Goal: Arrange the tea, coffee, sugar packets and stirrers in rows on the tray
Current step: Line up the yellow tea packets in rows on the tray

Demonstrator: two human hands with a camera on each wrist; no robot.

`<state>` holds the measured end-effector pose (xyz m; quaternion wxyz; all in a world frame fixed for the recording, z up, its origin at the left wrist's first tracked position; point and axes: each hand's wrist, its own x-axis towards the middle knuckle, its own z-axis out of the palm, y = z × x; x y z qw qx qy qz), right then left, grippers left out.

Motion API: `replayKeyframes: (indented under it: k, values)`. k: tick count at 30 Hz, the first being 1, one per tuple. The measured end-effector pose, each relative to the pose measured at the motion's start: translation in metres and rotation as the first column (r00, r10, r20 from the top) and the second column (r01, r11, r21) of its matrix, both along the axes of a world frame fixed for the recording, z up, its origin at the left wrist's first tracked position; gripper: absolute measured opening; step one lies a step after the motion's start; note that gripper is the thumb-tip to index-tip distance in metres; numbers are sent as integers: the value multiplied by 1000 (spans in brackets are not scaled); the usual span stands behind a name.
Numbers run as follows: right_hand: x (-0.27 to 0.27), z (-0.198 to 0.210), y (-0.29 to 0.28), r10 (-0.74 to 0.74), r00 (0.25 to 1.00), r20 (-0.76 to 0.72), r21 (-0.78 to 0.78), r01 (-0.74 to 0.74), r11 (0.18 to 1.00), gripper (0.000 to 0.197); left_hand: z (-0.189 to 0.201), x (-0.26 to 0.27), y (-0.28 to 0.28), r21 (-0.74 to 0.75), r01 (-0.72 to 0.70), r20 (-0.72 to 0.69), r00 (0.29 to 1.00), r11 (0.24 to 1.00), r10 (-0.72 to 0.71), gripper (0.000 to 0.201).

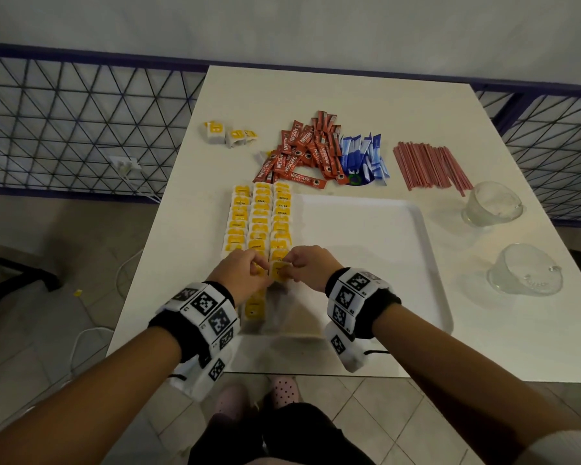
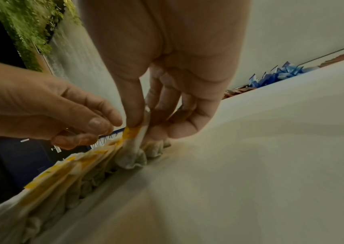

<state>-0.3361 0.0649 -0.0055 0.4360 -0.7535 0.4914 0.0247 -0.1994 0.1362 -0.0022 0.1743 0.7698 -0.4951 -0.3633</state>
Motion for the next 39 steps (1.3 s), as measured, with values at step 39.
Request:
replayKeyframes:
  k: [39]
  values:
    - [102,54,-159,-70,982,-176,-138,46,989,32,31,150,-144,55,170,228,957,984,-178,32]
